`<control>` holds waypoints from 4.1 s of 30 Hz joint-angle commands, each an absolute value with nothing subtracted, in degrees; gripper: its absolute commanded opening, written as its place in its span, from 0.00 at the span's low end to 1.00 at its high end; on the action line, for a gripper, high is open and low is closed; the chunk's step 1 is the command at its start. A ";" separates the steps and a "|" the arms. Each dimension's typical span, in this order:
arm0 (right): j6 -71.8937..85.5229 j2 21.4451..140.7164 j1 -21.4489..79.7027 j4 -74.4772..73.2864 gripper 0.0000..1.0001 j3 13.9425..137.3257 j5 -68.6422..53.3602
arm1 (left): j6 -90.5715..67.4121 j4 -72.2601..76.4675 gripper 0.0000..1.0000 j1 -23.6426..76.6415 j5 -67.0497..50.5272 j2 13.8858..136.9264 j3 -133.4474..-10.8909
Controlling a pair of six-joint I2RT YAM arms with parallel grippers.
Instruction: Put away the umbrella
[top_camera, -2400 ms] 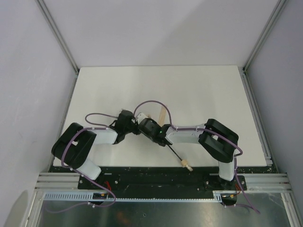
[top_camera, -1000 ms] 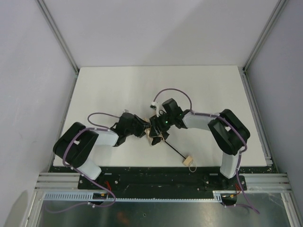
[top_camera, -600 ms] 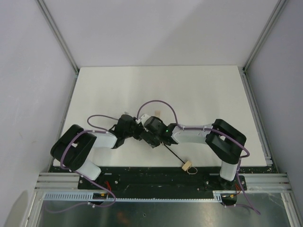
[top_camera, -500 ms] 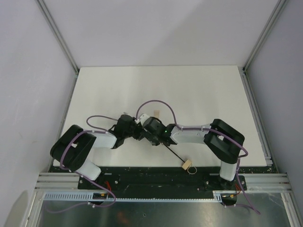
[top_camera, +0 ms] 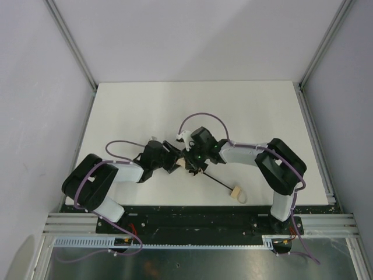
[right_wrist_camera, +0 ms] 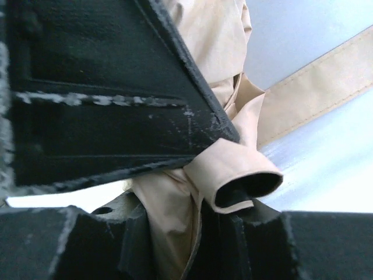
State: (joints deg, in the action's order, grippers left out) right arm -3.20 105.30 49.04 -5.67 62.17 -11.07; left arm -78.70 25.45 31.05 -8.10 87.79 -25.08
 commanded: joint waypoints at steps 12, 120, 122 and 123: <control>4.38 110.33 37.45 4.77 0.00 64.24 -58.52 | -70.83 20.25 0.32 33.09 -11.34 88.51 -27.66; 14.87 90.75 44.00 11.57 0.00 60.11 -39.49 | -71.20 5.51 0.91 33.35 -12.66 71.78 -33.25; 16.75 90.56 43.87 13.20 0.00 60.05 -42.13 | -71.06 5.79 0.90 33.28 -12.09 72.74 -33.67; 17.56 90.41 43.95 13.94 0.00 60.08 -43.48 | -71.17 5.97 0.89 33.25 -11.80 73.20 -33.80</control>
